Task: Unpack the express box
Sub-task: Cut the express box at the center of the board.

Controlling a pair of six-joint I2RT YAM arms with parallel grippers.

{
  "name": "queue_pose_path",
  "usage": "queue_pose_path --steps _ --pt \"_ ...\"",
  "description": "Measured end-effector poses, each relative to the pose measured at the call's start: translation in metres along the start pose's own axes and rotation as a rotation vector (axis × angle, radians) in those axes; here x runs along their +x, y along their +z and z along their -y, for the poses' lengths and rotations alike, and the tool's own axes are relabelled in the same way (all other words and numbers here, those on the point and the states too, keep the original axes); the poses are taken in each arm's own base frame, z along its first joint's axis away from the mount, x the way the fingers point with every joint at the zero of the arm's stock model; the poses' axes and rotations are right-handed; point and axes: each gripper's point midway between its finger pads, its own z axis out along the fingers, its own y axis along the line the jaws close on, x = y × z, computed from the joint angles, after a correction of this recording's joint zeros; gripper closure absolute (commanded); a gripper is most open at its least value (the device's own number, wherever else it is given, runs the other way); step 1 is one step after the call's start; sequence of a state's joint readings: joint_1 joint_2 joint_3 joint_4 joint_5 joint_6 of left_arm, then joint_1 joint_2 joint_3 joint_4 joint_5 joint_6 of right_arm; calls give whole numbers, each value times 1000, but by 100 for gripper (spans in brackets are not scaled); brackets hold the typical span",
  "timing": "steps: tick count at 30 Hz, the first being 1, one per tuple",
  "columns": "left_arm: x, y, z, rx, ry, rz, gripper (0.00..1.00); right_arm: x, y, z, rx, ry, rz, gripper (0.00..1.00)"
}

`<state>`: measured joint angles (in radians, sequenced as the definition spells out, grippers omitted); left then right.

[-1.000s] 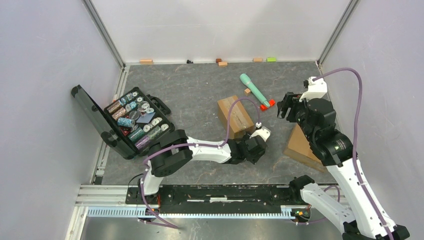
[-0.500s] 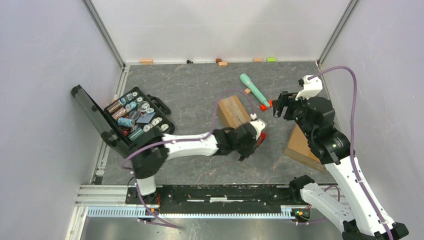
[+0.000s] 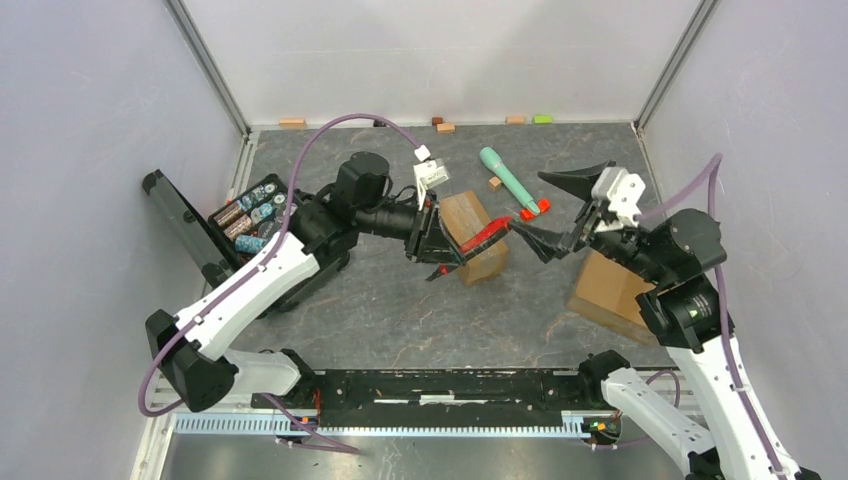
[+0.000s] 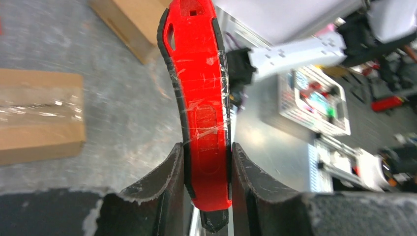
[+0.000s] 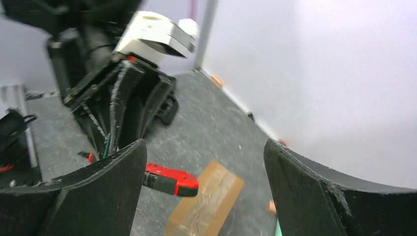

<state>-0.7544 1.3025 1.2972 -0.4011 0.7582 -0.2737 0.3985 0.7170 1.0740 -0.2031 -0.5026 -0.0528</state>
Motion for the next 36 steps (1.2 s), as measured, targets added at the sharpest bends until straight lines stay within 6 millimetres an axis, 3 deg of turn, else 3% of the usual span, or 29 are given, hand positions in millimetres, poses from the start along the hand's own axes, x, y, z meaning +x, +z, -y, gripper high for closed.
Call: queue_pose_path --steps 4,10,20,36 --pt "7 -18 28 137 -19 -38 98 -31 -3 -32 -219 -164 91 9" --pt "7 -40 62 271 10 -39 98 -43 -9 -67 -503 -355 116 9" --pt "8 -56 87 361 22 -45 98 -14 -12 -86 -701 -385 87 10" --pt "0 -58 100 440 -10 -49 98 -3 -21 -110 -833 -301 196 19"
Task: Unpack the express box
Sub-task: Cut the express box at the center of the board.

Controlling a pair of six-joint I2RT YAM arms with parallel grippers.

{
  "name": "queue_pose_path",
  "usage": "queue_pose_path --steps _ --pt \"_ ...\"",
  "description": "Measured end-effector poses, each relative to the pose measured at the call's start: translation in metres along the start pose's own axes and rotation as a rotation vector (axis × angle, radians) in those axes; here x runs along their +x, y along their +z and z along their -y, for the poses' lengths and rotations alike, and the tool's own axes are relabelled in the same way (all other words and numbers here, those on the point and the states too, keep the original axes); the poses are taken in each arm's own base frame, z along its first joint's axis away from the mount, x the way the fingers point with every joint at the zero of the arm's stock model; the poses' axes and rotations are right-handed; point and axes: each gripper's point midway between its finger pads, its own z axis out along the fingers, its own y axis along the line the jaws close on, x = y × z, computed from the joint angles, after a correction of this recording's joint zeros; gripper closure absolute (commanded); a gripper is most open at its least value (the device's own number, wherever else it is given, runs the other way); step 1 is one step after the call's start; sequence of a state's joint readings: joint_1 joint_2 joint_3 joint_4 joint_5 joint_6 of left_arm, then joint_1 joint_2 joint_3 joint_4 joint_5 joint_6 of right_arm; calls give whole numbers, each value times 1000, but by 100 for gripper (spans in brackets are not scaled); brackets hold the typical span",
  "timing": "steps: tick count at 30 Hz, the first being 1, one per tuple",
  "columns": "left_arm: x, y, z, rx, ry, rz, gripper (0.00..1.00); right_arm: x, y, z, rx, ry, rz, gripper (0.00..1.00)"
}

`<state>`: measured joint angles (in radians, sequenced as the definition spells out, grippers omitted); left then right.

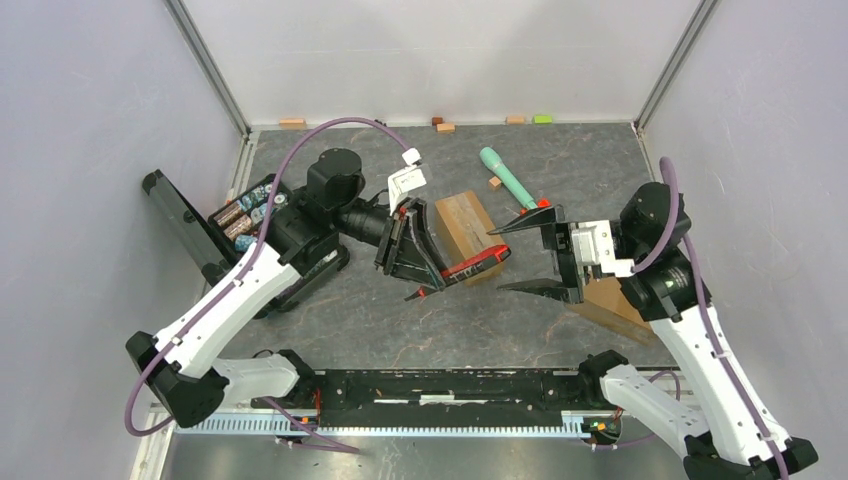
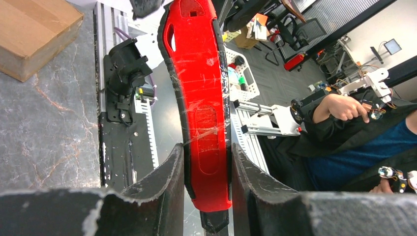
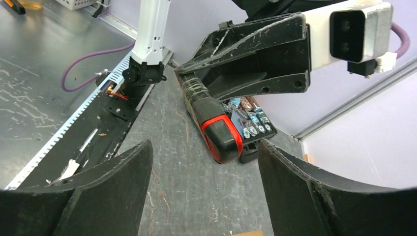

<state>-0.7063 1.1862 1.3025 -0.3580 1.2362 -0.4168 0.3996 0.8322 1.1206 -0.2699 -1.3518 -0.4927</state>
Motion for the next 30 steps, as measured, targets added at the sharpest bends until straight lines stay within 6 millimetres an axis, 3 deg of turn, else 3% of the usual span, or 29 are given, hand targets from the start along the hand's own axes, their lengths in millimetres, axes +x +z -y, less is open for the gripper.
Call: queue_pose_path --steps 7,14,23,28,30 --pt "-4 5 -8 9 -24 -1 97 0 7 -4 -37 35 66 26" --pt "-7 10 -11 28 -38 -12 98 -15 11 -7 -67 7 109 45" --pt "-13 12 -9 45 -39 -15 98 -8 14 -3 -72 23 111 44" --pt "-13 11 -9 46 -42 -15 98 -1 16 1 -71 39 107 70" --pt "-12 11 -8 50 -45 -17 98 0 16 1 -76 42 108 88"
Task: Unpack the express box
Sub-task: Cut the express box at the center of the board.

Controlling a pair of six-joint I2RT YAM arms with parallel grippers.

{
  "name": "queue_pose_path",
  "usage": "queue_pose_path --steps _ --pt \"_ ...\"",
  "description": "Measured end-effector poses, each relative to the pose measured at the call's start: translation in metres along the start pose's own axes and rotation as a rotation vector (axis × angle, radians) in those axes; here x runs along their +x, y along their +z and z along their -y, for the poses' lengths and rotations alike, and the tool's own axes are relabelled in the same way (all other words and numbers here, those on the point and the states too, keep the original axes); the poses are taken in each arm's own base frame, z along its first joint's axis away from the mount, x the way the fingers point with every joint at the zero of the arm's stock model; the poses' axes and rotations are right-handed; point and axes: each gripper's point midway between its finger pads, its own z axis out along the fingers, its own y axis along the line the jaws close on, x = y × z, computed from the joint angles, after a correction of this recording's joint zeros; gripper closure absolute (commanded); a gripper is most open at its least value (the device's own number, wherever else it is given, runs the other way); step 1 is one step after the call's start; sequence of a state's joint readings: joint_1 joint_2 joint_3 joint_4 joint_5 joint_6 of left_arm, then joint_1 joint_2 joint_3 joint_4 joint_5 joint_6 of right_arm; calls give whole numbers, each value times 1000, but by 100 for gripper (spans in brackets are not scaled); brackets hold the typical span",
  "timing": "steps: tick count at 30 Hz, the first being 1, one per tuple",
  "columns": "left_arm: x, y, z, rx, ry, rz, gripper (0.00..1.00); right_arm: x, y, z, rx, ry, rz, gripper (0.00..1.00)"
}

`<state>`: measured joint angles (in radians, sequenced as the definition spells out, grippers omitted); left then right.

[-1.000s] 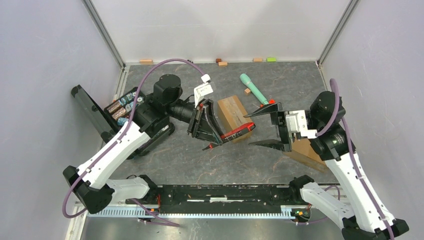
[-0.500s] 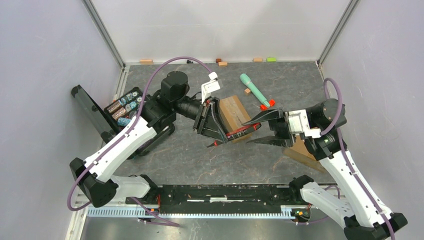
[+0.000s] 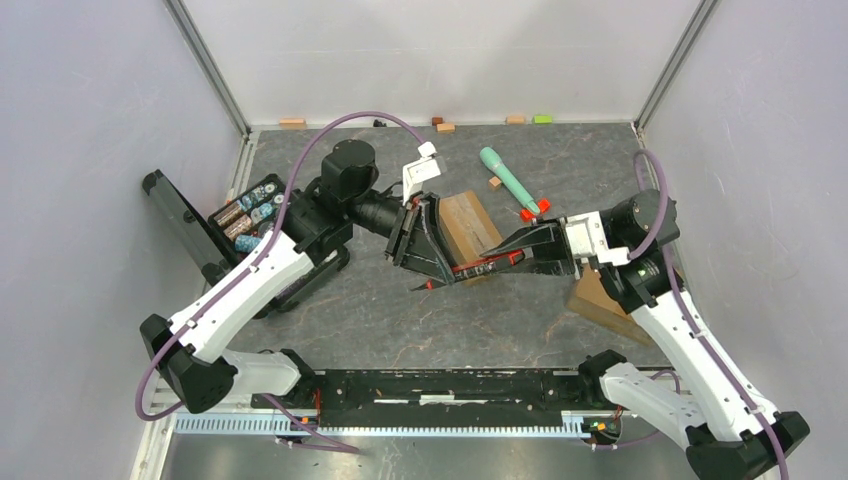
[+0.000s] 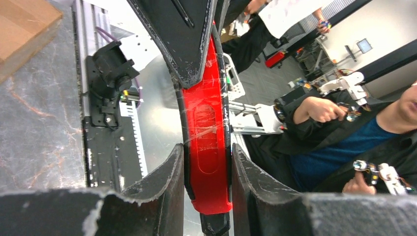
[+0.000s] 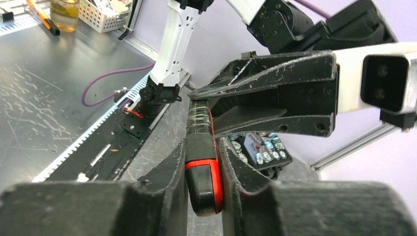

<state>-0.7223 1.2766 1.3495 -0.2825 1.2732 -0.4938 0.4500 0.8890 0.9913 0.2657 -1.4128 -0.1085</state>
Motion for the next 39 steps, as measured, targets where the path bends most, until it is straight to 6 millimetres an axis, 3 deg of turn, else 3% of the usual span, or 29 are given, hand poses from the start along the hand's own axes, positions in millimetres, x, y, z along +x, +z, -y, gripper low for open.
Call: queue_pose_path --steps 1,2,3,6,7,8,11,16,22,29,39 --pt "1 0 2 7 -11 -4 98 0 0 -1 -7 -7 2 98" --pt "1 0 3 13 -23 -8 97 -1 0 -2 -15 -22 5 100" --pt "2 0 4 18 -32 -11 88 -3 1 -4 -28 -32 9 100" --pt "0 -1 4 9 -44 -11 39 -2 1 -3 -19 -29 7 100" --pt "-1 -1 3 -2 -44 -10 29 -1 1 -2 -9 -29 3 100" --pt "-4 -3 -1 -30 -31 -1 20 1 1 2 14 -12 -6 100" --pt "-21 -9 -18 -170 32 49 11 12 -2 14 108 70 -39 100" --pt "-42 -25 -45 -395 169 106 9 38 -8 31 264 263 -92 100" --pt "-38 -39 -72 -526 317 63 12 61 -18 36 424 511 -169 100" --pt "-13 -28 -73 -400 390 6 16 56 -26 31 513 644 -250 100" --pt "-6 -2 -62 -242 442 -29 19 55 -31 6 521 742 -313 100"
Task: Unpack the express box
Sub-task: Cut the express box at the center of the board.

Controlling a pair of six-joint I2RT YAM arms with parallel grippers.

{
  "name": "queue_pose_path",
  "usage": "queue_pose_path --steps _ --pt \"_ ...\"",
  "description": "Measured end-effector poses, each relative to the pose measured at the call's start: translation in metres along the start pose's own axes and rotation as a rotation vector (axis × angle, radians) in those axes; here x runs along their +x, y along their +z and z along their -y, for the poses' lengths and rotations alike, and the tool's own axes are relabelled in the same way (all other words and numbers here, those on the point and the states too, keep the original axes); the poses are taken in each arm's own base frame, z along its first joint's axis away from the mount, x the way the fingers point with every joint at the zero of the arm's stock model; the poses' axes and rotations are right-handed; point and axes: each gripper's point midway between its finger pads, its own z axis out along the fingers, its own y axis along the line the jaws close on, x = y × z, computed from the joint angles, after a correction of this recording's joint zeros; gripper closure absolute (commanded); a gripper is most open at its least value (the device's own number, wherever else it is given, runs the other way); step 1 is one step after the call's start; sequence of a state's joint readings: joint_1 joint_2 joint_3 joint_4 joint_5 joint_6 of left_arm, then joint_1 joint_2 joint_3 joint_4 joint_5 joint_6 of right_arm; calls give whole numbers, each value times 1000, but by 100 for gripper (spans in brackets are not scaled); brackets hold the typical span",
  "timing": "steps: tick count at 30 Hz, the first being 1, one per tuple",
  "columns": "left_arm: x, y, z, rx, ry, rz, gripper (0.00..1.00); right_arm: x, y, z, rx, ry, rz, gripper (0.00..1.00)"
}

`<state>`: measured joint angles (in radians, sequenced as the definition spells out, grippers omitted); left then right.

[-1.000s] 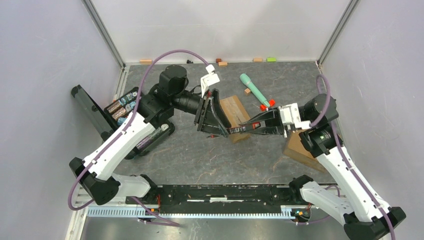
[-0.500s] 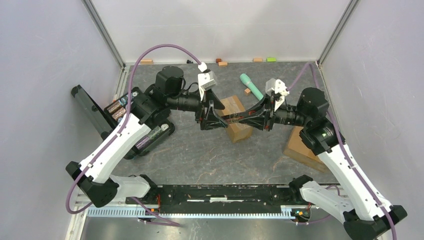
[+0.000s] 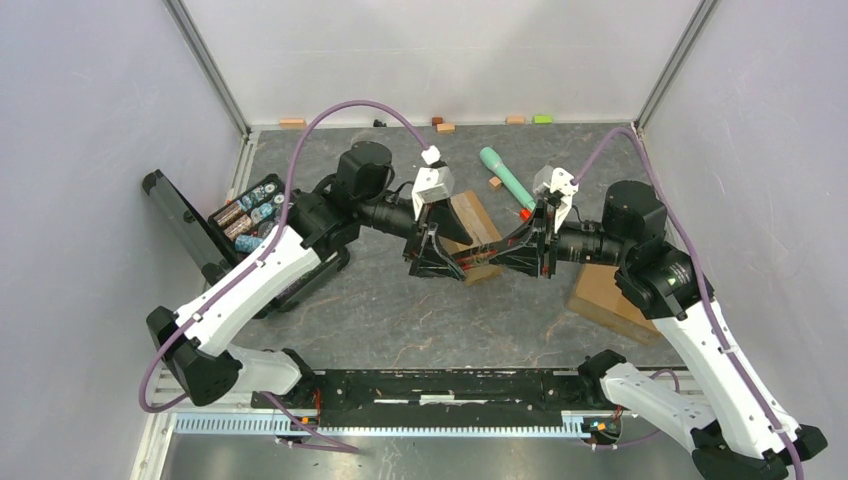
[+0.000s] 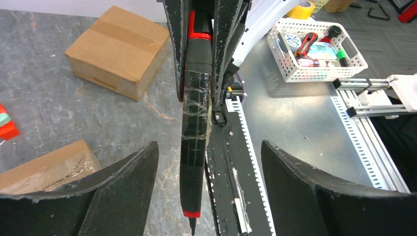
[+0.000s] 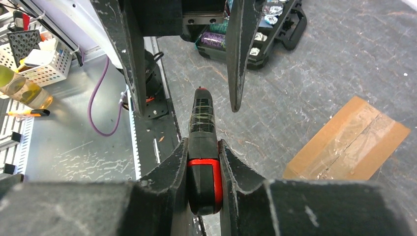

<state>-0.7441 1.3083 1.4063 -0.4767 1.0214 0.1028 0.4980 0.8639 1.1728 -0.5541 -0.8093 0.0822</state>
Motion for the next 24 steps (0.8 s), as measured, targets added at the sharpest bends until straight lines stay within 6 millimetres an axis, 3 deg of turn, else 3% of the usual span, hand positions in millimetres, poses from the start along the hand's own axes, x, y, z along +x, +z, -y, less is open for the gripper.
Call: queue_pose_path --steps 11,13,15,17,18,21,23,24 --pt "20 22 -1 54 -43 -52 31 -8 -7 -3 27 5 -6 100" --pt "23 24 -2 58 -48 -59 46 -7 -6 -1 32 8 -9 100" --pt "26 25 -3 58 -50 -63 76 -6 -5 1 39 13 -14 100" --pt "27 25 -6 48 -44 -67 97 -5 -4 0 30 29 -19 100" --pt "28 26 -6 61 -28 -65 98 -5 -4 0 35 31 -20 94" --pt "29 28 -6 72 -21 -66 98 -5 -4 0 37 48 -25 43" --pt "28 27 -10 65 -29 -58 98 -7 -4 6 73 55 -19 14" --pt "28 26 -13 59 -38 -49 98 -12 -3 12 104 44 -3 5"
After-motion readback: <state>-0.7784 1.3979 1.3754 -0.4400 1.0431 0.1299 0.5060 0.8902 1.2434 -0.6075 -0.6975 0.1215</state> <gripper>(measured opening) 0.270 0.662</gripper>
